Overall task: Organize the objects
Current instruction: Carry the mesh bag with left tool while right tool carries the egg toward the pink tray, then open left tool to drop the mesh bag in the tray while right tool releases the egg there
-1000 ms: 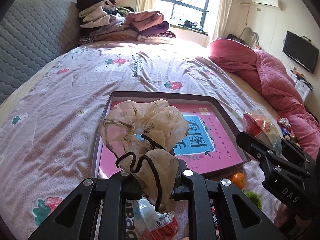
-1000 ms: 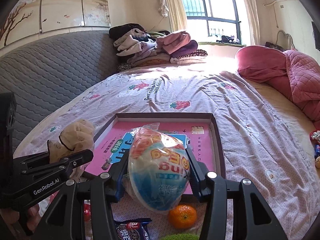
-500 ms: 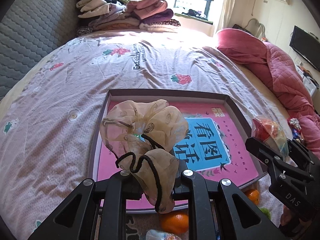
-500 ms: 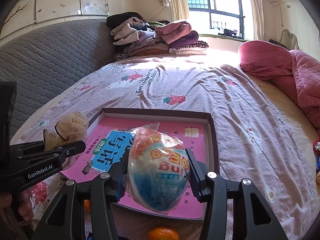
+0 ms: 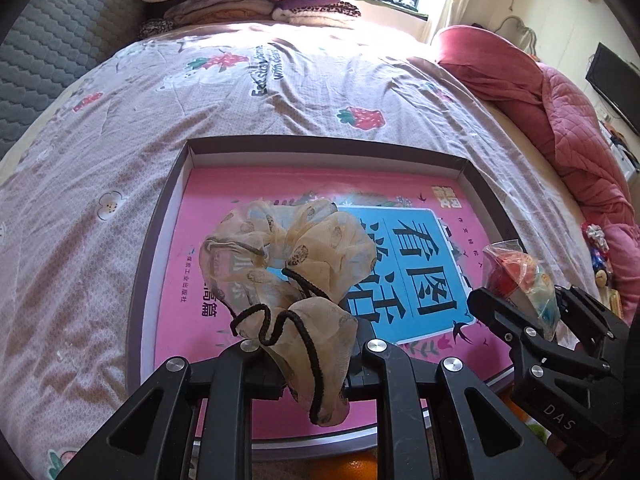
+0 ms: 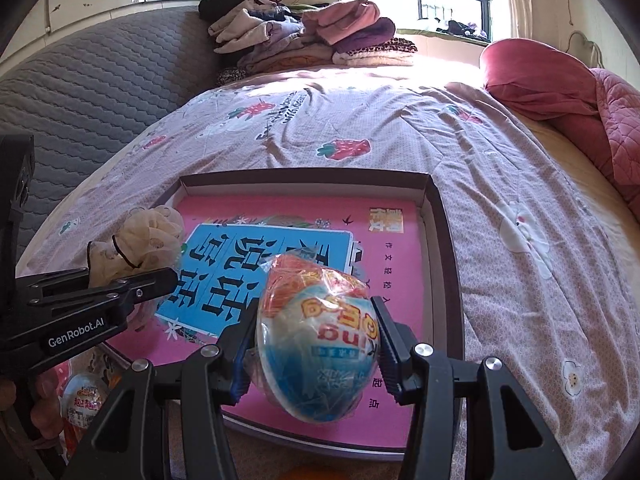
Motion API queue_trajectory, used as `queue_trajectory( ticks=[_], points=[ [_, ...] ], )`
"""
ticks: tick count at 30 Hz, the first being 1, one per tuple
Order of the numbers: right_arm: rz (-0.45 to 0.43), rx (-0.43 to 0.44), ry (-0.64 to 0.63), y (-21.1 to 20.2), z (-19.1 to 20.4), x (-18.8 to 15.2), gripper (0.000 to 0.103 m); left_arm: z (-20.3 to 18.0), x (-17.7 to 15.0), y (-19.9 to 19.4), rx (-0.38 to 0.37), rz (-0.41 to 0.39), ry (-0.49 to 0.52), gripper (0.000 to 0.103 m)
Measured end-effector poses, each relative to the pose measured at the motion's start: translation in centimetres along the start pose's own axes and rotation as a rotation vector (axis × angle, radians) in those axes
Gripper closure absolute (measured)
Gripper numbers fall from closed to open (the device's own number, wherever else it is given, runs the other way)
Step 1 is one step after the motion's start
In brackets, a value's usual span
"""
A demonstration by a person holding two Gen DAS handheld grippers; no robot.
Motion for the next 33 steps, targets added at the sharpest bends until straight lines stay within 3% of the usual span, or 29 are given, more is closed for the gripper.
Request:
queue_trajectory(
  ticks=[15,18,22,29,33],
  points=[
    [0.062,-0.003,0.044,1.3,-0.4,-0.7,0.051,0.0,-0.4,1.2,-0.002,0.069,-0.003,0.076],
    [0.058,0.036,0.055,1.1,-0.2,-0.5,0.051,0.1,-0.4,1.2,0.013,0.078,-0.003,0.071],
    [0.027,0.005,0.04,0.3,-0.2,0.0,0.049,0.4,-0.2,1.0,0.001,0.074,-0.022,0.056],
    [-0.007,-0.001,0.032,-0.9,-0.3,0.7,0.047,0.8,0.1,0.0,-0.006,0.052,-0.052,0.037],
    [-0.027,-0.002,0.019,-1.5,0.0,1.1,0.047,1.1,0.3,-0.9,-0.009,0.033,-0.062,0.034]
  ],
)
Point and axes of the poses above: each gripper's, at about its wrist camera, not at the fingertips, and y roughly the way its jaws point, z to its left, x to its top, the point moved 4 cm from there along y, roughly the way its jaws point, and after that the axes turned 10 degrees about x, right-handed, at the moved point
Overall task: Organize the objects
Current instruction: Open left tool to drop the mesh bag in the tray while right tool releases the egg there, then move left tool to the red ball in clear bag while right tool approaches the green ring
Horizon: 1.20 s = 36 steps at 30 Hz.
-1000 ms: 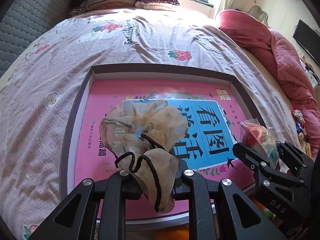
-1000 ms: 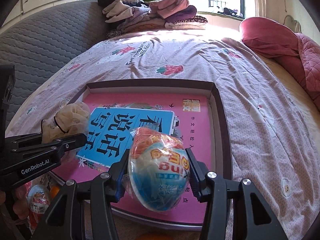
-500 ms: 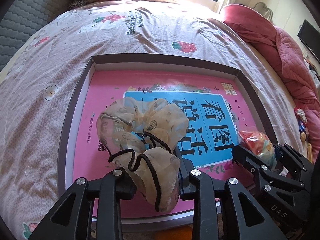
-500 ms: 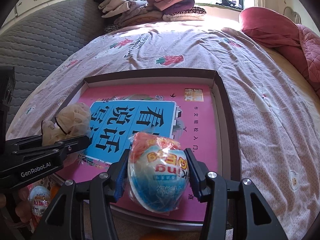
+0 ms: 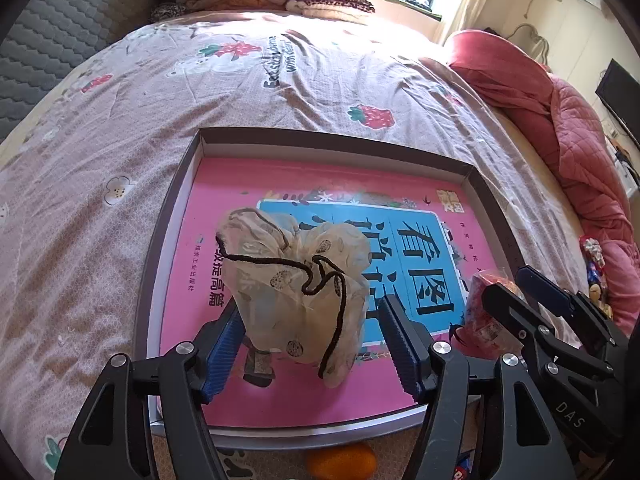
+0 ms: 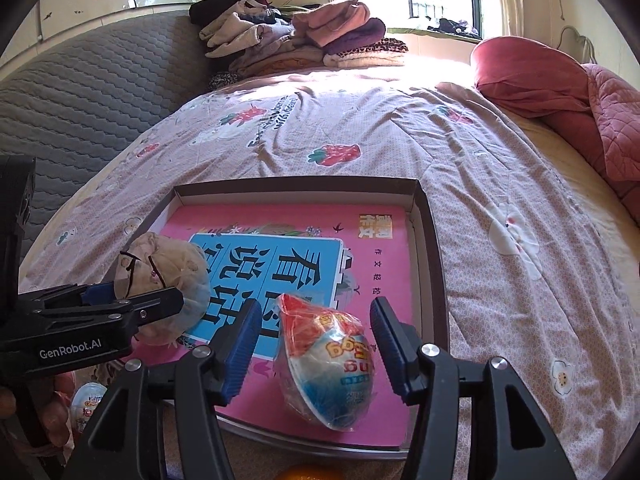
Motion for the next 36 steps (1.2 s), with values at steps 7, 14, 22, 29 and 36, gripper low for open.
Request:
queue_trajectory(
  ticks=[7,14,22,29,36],
  points=[
    [-0.042,-0.017,-0.031,-1.6,0.5,0.6,0.045,0.5,0.2,-2.7,-0.029,-0.057,-0.035,0.028],
    [-0.104,-0.011,-0.066,-4.1,1.6,1.3,0.045,1.1,-0.6,-5.1,-0.037,-0.097,-0.063,0.027],
    [-0.161,-0.005,-0.096,-7.3,3.2,1.3,0.045,1.2,-1.8,-7.8,-0.015,-0.141,-0.044,0.027],
    [-0.206,-0.005,-0.101,-10.1,3.8,0.6,0.045,1.5,-3.7,-9.4,-0.01,-0.156,-0.036,0.027],
    [-0.247,-0.024,-0.11,-12.4,4.6,-0.2,0.045,1.6,-5.6,-10.6,-0.001,-0.167,-0.016,0.027]
  ],
)
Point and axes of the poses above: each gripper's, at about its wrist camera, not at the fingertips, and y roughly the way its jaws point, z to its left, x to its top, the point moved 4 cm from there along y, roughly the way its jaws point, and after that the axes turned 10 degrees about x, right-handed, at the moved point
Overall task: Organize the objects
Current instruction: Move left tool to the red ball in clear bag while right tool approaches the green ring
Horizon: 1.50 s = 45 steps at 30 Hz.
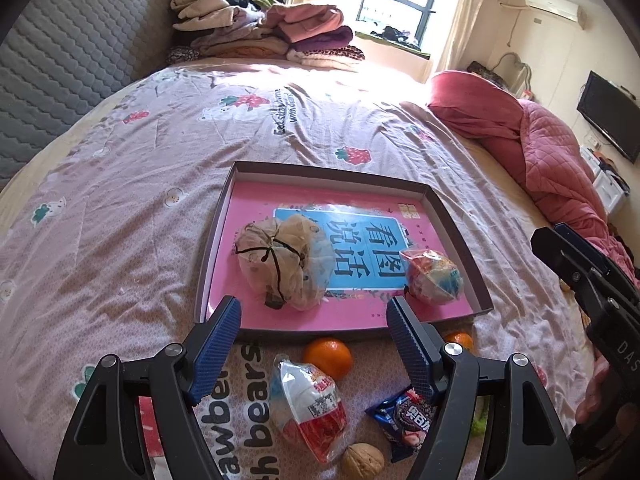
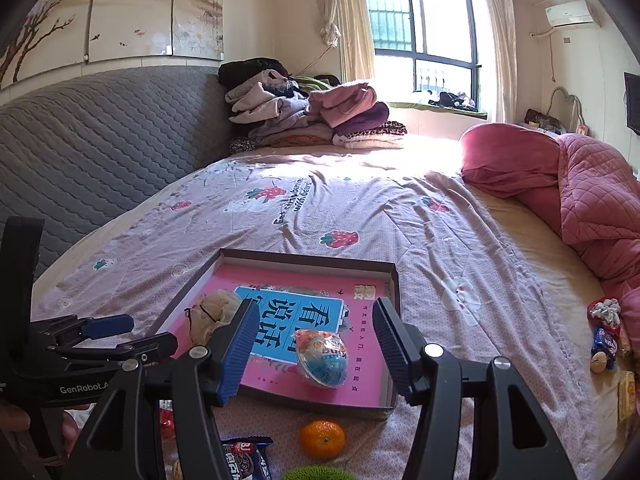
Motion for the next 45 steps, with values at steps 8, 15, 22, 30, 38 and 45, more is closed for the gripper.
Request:
queue_trajectory(
  ticks=[8,15,22,30,38,45],
  points=[
    [-0.005,0.012,0.009,-1.8,0.7,-1.4,0.044,0.1,-1.6,-1.0,0.0,-0.005,0.002,0.027],
    [0.017,-0.002,0.046,-2.9,-0.2,-3.7,0.044,0.1,-2.4,-1.4,0.006,-0.006,-0.003,0.027],
    [0.027,-0.027,0.074,-4.2,-0.7,-5.2,0.044,-0.1,-3.6,-1.8,0.004,0.001,0.012,0.027],
    [0.041,-0.026,0.064,-4.7,0.2,-6.1,0.044,0.3,-4.7,-2.4,0.006,0.009,0.018,0.027],
    [0.066,-0.031,0.055,-5.1,0.8,-7.3,0.044,0.4,-5.6,-2.6,0.006,0.019,0.028,0.027],
    [0.08,-0.041,0.061,-5.4,0.7,-8.2,0.044,0.3,-6.5,-2.8,0.01,0.024,0.039,0.027]
  ],
)
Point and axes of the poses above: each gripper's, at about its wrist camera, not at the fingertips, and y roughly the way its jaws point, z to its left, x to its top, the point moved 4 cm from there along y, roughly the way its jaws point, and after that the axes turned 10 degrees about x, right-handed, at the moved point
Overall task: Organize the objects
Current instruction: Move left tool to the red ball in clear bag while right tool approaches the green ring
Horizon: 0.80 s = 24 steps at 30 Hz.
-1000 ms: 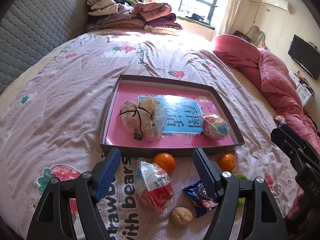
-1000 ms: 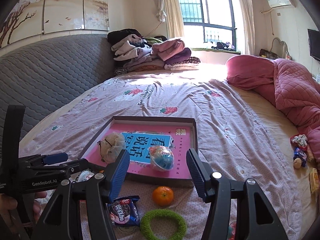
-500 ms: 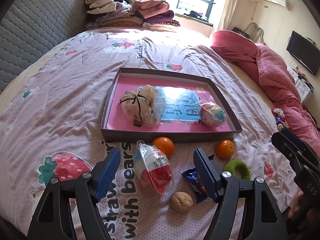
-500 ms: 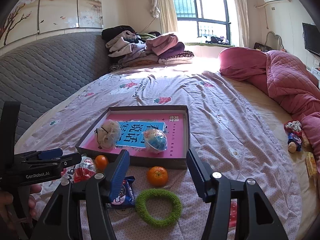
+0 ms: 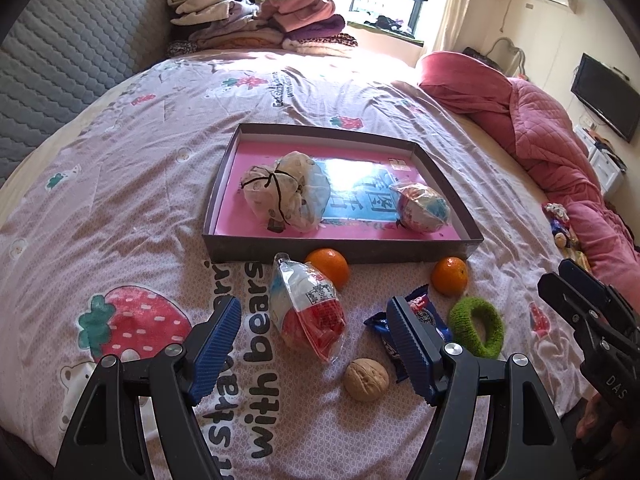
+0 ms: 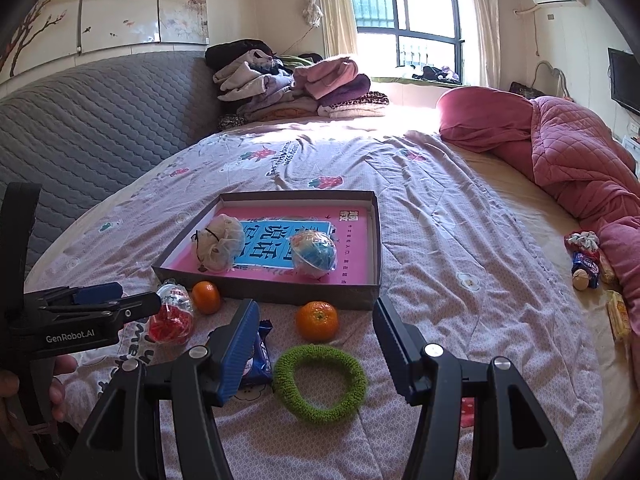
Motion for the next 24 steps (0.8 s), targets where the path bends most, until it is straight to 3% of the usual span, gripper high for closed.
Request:
queue_trajectory(
  ticks=[24],
  points=[
    [0.054,-0.024,0.011,-0.6,-0.1,-3.1,0.044,0.2,-2.4,-1.3,0.012,-0.001,0.019,0.027]
  ],
)
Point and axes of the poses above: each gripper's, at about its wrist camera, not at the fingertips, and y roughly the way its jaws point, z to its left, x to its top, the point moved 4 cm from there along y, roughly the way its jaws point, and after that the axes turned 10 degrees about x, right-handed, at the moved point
